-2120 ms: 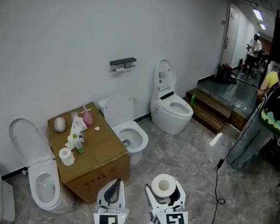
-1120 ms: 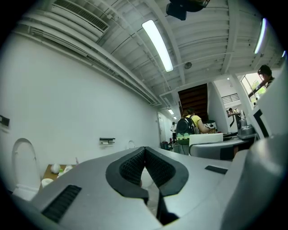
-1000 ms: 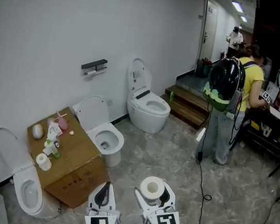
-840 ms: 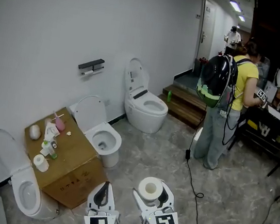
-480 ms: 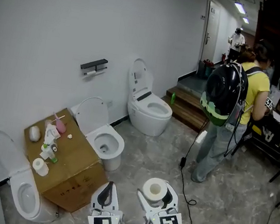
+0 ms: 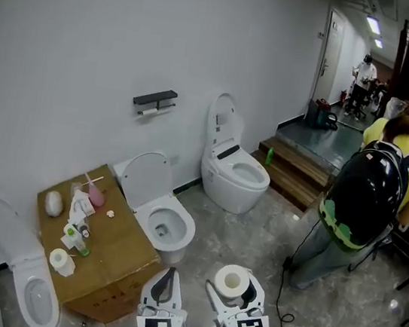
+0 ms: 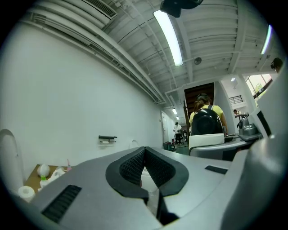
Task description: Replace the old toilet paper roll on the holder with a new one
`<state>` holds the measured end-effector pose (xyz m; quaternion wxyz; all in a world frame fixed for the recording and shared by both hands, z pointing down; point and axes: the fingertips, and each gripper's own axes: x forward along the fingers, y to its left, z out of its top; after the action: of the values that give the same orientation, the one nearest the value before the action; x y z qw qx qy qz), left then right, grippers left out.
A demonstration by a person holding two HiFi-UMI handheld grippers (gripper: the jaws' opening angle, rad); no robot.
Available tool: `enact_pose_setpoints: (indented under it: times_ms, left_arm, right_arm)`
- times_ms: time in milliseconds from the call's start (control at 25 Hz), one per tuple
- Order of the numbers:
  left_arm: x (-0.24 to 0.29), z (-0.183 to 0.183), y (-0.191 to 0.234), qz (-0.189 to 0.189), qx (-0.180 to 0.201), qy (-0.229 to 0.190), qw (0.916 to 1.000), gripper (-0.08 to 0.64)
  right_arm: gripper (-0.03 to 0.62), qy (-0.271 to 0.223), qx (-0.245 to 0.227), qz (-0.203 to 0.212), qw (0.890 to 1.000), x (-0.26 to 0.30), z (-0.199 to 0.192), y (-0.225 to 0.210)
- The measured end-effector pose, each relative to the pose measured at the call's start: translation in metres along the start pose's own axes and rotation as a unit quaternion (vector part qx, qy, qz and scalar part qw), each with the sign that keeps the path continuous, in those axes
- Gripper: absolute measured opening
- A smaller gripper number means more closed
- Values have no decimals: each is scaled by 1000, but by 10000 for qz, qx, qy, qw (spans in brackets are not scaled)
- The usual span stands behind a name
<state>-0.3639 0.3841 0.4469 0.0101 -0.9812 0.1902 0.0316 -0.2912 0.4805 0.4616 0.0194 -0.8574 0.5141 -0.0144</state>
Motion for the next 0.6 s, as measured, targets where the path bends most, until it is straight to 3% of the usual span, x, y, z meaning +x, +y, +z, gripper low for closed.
enact_pose_setpoints:
  times_ms: [320, 600]
  left_arm:
    - [71, 14, 61, 62, 37, -87, 9999, 15]
    - [99, 20, 80, 76, -56, -76, 9999, 15]
  right_arm:
    - [382, 1, -14, 35, 10000, 97, 15, -3]
    - [382, 12, -45, 78, 10000, 131, 27, -3]
